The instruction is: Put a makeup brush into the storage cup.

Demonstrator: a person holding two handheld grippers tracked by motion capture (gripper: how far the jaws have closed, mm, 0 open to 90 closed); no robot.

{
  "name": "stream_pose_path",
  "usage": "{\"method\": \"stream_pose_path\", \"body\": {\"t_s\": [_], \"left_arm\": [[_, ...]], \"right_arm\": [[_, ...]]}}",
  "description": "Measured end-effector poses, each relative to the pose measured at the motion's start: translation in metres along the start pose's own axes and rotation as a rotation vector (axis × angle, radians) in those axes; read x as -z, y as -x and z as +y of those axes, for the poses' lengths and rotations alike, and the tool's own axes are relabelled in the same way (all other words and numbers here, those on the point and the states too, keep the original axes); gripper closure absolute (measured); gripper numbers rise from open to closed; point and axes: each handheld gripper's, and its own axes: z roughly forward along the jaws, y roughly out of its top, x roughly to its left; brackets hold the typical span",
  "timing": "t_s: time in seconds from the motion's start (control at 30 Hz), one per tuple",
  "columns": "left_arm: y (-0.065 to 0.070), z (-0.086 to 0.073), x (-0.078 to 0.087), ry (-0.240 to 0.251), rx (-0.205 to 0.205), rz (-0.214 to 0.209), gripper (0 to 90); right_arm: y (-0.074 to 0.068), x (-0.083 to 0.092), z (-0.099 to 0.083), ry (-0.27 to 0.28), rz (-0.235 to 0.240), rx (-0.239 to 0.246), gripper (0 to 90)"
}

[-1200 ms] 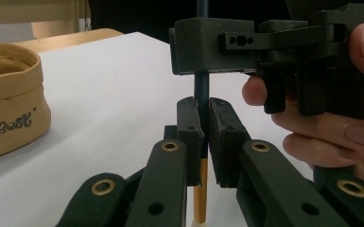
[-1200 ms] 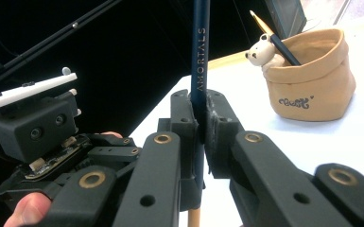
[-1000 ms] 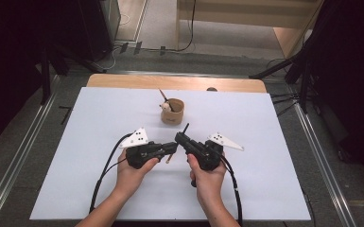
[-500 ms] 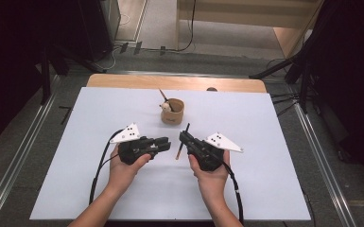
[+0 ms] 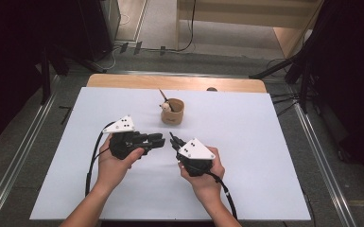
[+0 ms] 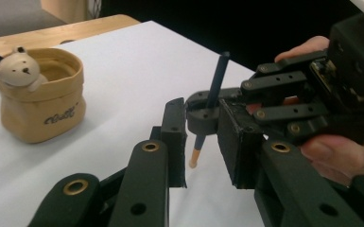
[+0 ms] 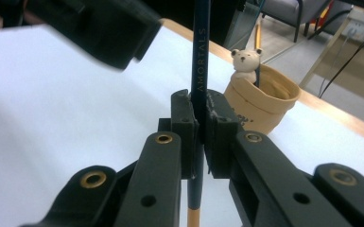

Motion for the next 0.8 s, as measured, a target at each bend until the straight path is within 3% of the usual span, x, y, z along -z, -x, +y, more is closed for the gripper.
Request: {"method": "stream_pose_path", "body": {"t_s": [0.33, 0.6, 0.8], "left_arm": [[0.008, 0.005, -0.001, -0.041, -0.019, 0.006, 72.4], [0.009, 0.005, -0.005, -0.082, 0.001, 0.03, 75.9], [0.008, 0.004, -0.007, -0.113, 0.016, 0.036, 83.8]], "right_arm": [[-0.015, -0.005, 0.002, -0.049, -0.02, 0.142, 85.5], [-0.025, -0.007, 0.003, -0.076, -0.075, 0.264, 85.5], [-0.027, -0.007, 0.002, -0.083, -0.104, 0.314, 85.5]]}}
